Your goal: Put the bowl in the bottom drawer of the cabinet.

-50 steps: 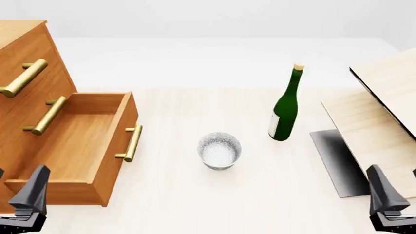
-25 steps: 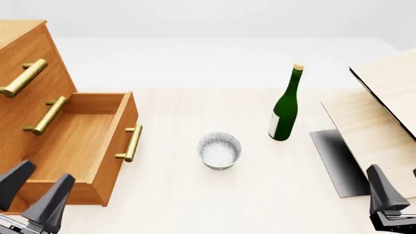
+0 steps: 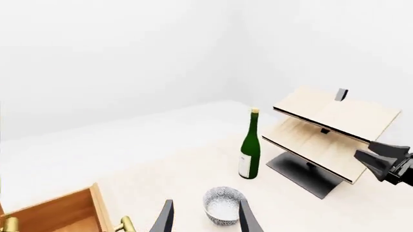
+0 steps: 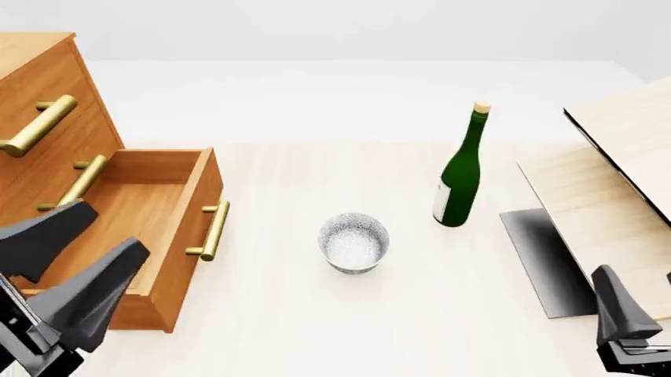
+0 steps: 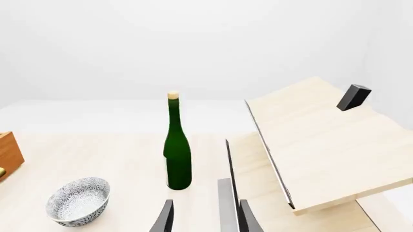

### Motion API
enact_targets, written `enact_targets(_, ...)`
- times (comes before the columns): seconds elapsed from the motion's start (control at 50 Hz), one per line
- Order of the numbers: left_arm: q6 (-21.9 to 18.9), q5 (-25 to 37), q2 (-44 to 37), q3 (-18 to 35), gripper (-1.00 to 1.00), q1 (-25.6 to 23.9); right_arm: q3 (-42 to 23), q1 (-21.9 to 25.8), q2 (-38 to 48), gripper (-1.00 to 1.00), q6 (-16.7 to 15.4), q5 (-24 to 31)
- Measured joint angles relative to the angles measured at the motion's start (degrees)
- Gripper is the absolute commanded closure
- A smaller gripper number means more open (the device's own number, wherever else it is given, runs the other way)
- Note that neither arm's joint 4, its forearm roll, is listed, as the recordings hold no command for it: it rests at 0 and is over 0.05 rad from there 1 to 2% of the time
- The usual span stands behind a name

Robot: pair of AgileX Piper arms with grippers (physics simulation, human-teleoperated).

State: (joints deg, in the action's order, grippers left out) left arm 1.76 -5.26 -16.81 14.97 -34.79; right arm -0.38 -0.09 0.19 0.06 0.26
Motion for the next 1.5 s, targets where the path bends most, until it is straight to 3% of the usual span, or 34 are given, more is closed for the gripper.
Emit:
enact_targets(0.18, 0.45, -4.55, -11.55, 5.96, -1.00, -4.76, -0.06, 0.00, -0.06, -1.00, 0.00, 0.11)
enact_targets(0.6, 2.76, -4.91, -33.51, 22.58, -1.00, -5.74, -0.09, 0.00, -0.10, -1.00, 0.00, 0.18)
enact_targets(1.12, 0.07, 10.07, -52.47, 46.66, -1.00, -9.35, -0.10, 0.00, -0.10, -1.00, 0.00, 0.19)
enact_targets(1.5, 1.25, 21.93, -63.93, 58.68, -1.00, -8.97, -0.10, 0.01, -0.10, -1.00, 0.00, 0.19)
